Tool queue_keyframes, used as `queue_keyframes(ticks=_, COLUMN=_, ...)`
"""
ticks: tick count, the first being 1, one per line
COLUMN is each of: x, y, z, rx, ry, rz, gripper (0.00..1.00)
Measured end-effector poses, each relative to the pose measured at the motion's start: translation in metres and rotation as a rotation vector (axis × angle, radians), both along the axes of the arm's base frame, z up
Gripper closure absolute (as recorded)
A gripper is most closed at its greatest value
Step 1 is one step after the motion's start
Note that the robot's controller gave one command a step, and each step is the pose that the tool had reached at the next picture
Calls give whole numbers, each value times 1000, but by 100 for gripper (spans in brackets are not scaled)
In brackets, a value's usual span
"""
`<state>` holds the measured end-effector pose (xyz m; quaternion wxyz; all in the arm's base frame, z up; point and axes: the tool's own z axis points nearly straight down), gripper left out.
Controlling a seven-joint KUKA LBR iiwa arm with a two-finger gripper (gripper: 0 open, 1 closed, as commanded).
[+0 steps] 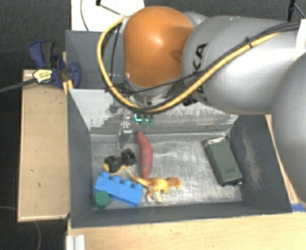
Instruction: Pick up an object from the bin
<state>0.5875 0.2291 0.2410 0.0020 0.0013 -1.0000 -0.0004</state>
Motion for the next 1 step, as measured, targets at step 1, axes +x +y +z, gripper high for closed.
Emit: queue_keyframes(ticks=1, x=2, y=-1, z=4, rx=1, ry=-8, rz=-5, gripper=0)
